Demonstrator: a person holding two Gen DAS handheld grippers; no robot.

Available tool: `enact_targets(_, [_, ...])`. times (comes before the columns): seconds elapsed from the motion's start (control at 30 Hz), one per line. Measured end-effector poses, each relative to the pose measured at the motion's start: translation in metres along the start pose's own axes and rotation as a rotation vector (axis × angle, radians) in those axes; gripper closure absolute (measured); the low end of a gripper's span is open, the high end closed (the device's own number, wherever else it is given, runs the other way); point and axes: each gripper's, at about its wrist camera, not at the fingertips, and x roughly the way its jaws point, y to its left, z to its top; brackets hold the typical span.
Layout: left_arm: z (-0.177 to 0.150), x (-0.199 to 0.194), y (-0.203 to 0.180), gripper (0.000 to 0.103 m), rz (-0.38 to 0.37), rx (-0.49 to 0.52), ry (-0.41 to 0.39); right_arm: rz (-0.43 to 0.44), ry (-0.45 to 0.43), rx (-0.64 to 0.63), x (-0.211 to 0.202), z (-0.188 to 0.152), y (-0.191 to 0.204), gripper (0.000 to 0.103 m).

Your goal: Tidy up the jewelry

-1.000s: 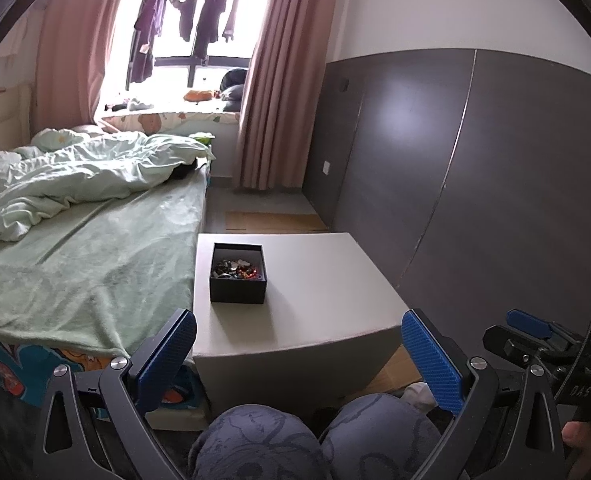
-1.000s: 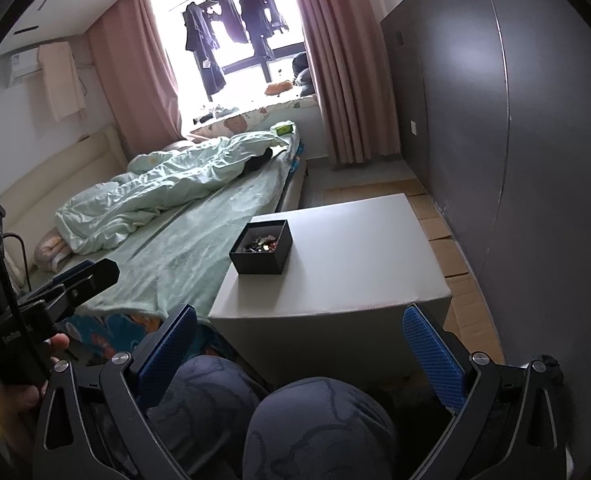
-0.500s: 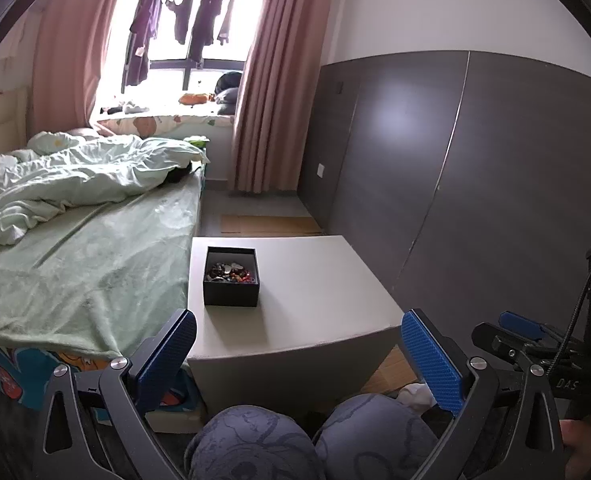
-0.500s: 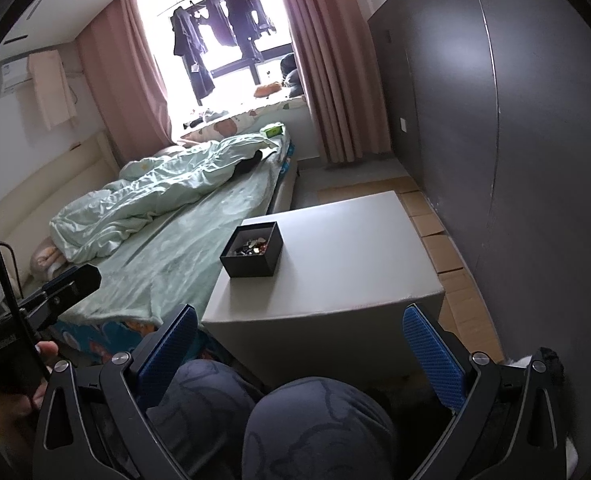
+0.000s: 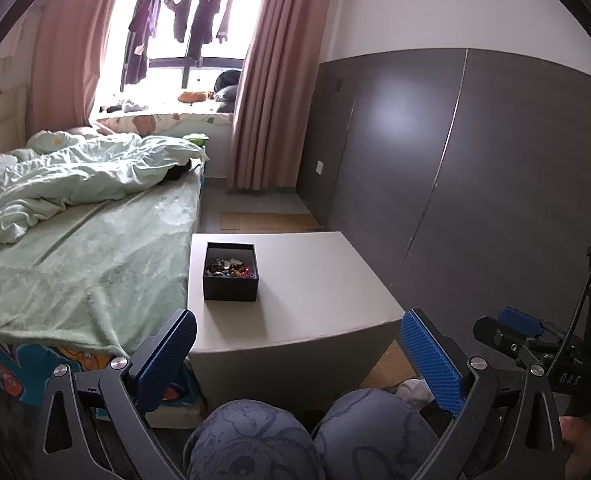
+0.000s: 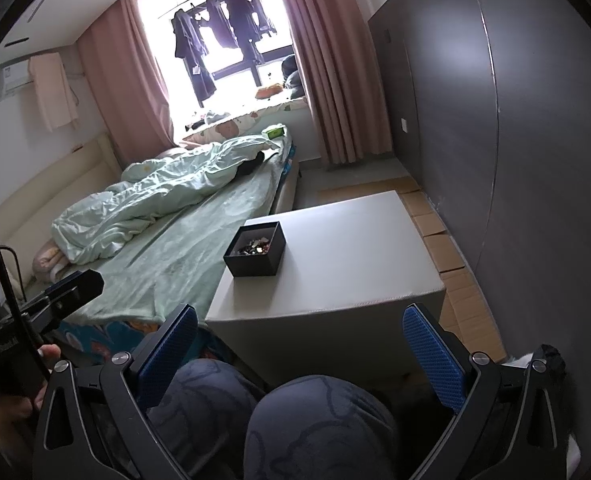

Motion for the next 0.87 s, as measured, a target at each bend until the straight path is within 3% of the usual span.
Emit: enact_targets(0.87, [-0.007,0.021,-0.006,0.0,0.02,0.041,0.05,-0.014,0.023,0.027,0.012,-0.004,-0.007,0.0])
